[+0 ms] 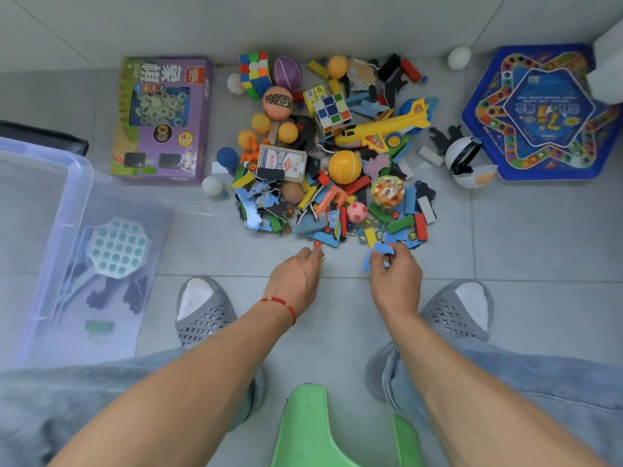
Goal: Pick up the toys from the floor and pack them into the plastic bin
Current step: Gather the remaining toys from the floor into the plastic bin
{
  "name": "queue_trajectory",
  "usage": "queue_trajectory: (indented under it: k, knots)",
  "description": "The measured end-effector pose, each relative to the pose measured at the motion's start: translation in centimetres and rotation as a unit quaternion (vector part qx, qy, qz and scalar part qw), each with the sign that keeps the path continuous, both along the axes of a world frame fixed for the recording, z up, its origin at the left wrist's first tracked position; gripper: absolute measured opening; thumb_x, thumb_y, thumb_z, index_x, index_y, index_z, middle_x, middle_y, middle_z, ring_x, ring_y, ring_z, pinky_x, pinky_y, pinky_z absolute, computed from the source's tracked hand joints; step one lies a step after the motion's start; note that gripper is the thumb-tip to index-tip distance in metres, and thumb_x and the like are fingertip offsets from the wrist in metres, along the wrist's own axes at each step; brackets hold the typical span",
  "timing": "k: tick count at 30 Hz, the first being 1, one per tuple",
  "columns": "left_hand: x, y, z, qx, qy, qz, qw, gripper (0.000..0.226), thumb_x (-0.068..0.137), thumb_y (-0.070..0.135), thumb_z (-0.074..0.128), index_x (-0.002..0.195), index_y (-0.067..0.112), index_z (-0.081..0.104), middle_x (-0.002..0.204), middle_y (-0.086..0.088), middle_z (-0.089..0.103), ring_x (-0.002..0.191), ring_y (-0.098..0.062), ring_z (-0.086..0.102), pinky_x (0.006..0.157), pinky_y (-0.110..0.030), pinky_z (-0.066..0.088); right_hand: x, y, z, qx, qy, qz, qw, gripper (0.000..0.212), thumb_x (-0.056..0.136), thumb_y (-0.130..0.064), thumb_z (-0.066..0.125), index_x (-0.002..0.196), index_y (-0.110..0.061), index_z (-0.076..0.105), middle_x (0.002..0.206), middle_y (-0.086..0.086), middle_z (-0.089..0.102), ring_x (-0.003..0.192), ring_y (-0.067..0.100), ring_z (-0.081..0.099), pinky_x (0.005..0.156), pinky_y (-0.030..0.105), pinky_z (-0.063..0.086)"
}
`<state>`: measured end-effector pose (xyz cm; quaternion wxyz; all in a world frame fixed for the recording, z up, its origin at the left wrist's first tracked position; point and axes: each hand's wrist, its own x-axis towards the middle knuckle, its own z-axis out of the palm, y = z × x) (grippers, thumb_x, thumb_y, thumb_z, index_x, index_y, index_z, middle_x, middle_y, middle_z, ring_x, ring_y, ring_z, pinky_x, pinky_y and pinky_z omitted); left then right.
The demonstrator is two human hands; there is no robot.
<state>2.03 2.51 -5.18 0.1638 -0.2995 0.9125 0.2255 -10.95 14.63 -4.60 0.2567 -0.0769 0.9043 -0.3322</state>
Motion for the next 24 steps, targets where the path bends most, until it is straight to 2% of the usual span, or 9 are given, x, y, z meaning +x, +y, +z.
queue_trajectory:
  k: [3, 6, 8, 11, 15, 16, 18, 20, 24]
  knots:
    - [0.5, 0.4, 0.5, 0.045, 0.013, 0.097, 0.994, 0.014, 0.091, 0.005, 0.044, 0.104, 0.009, 0.048, 0.097, -0.014, 0.054, 0.075, -0.036, 0.052, 0.066, -0.046, 0.047, 0.5, 0.2, 0.3, -0.059, -0.144, -0.199, 0.968, 0.004, 0.085, -0.016, 0.067, 0.086, -0.016, 0.064, 0.075, -0.002, 0.068, 0.075, 0.024, 0.07, 0.079, 0.044, 0.061]
    - [0.3, -0.3, 1.0, 0.087, 0.017, 0.166, 0.982, 0.009, 0.088, 0.003, 0.043, 0.094, 0.009, 0.041, 0.093, -0.014, 0.051, 0.078, -0.035, 0.047, 0.068, -0.043, 0.042, -0.1, -0.1, 0.6, -0.197, -0.294, -0.324, 0.877, 0.005, 0.084, 0.0, 0.061, 0.081, -0.002, 0.059, 0.071, 0.01, 0.064, 0.065, 0.028, 0.067, 0.071, 0.039, 0.062]
    - [0.0, -1.0, 1.4, 0.086, 0.031, 0.179, 0.98, 0.015, 0.086, -0.002, 0.042, 0.095, 0.01, 0.039, 0.093, -0.013, 0.051, 0.079, -0.034, 0.046, 0.065, -0.037, 0.034, -0.7, -0.2, 0.9, -0.245, -0.353, -0.349, 0.833, 0.009, 0.087, 0.006, 0.055, 0.081, -0.001, 0.054, 0.074, 0.013, 0.055, 0.059, 0.024, 0.062, 0.063, 0.033, 0.055]
    - [-0.5, -2.0, 1.6, 0.041, 0.059, 0.194, 0.979, 0.026, 0.085, -0.007, 0.041, 0.105, 0.009, 0.046, 0.096, -0.015, 0.055, 0.08, -0.031, 0.045, 0.065, -0.034, 0.033, -1.1, -0.2, 0.8, -0.224, -0.375, -0.305, 0.846, 0.008, 0.09, 0.004, 0.052, 0.085, -0.001, 0.057, 0.083, 0.013, 0.061, 0.065, 0.019, 0.067, 0.054, 0.025, 0.046]
    - [-1.3, -3.1, 1.0, -0.056, 0.053, 0.132, 0.988, 0.029, 0.086, 0.002, 0.049, 0.114, 0.009, 0.053, 0.098, -0.017, 0.052, 0.085, -0.035, 0.048, 0.062, -0.039, 0.04, -1.7, -1.0, 0.4, -0.139, -0.284, -0.138, 0.939, 0.021, 0.09, -0.007, 0.055, 0.111, -0.007, 0.056, 0.086, 0.006, 0.077, 0.076, 0.014, 0.074, 0.059, 0.026, 0.044]
    - [-1.5, -3.2, 1.0, -0.087, 0.044, 0.106, 0.99, 0.028, 0.086, 0.006, 0.052, 0.114, 0.01, 0.053, 0.096, -0.016, 0.051, 0.084, -0.035, 0.047, 0.06, -0.04, 0.041, -2.0, -1.3, 0.5, -0.109, -0.239, -0.084, 0.961, 0.025, 0.091, -0.008, 0.055, 0.115, -0.014, 0.056, 0.085, 0.001, 0.077, 0.077, 0.01, 0.073, 0.062, 0.026, 0.045]
    - [-2.0, -3.6, 0.9, -0.132, 0.036, 0.064, 0.988, 0.029, 0.088, 0.014, 0.059, 0.116, 0.014, 0.053, 0.098, -0.015, 0.05, 0.085, -0.035, 0.047, 0.061, -0.041, 0.043, -2.5, -2.0, 0.9, -0.048, -0.105, 0.052, 0.992, 0.033, 0.093, -0.005, 0.053, 0.12, -0.022, 0.061, 0.103, -0.001, 0.072, 0.088, 0.007, 0.068, 0.073, 0.026, 0.05]
    - [-2.4, -4.0, 0.7, -0.158, 0.029, 0.03, 0.987, 0.035, 0.087, 0.019, 0.064, 0.12, 0.018, 0.052, 0.105, -0.016, 0.051, 0.089, -0.035, 0.048, 0.066, -0.042, 0.044, -2.9, -3.0, 1.0, -0.01, 0.027, 0.139, 0.99, 0.033, 0.095, -0.001, 0.052, 0.121, -0.016, 0.065, 0.122, 0.004, 0.06, 0.103, 0.016, 0.06, 0.089, 0.032, 0.051]
    - [-3.5, -4.9, 0.6, -0.179, -0.01, -0.016, 0.984, 0.045, 0.085, 0.026, 0.069, 0.124, 0.019, 0.048, 0.121, -0.021, 0.049, 0.1, -0.038, 0.048, 0.074, -0.044, 0.044, -3.1, -5.2, -0.1, 0.054, 0.16, 0.217, 0.961, 0.026, 0.096, -0.013, 0.059, 0.122, -0.01, 0.059, 0.124, 0.013, 0.045, 0.092, 0.029, 0.059, 0.075, 0.043, 0.054]
